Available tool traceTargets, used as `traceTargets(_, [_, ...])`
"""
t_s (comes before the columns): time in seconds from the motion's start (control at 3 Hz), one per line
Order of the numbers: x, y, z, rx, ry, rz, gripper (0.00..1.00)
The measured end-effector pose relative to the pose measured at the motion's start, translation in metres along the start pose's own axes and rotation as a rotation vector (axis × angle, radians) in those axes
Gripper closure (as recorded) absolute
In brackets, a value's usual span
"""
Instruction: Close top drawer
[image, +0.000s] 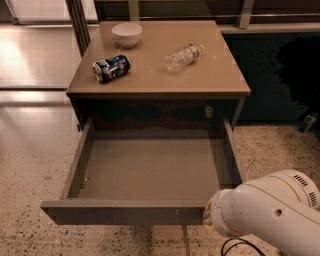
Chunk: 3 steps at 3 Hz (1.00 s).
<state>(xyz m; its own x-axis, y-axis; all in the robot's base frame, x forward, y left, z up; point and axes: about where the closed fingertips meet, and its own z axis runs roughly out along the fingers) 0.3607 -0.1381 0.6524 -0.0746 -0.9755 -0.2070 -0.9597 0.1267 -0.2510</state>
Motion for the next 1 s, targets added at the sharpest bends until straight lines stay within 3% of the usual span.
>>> traceTargets(0.33, [0.0095,-0.0159,-0.0008,0.055,0.047,0.015,1.0])
traceTargets(1.0, [0.0111,-0.0173,0.0006,0.044,0.022,0.015,1.0])
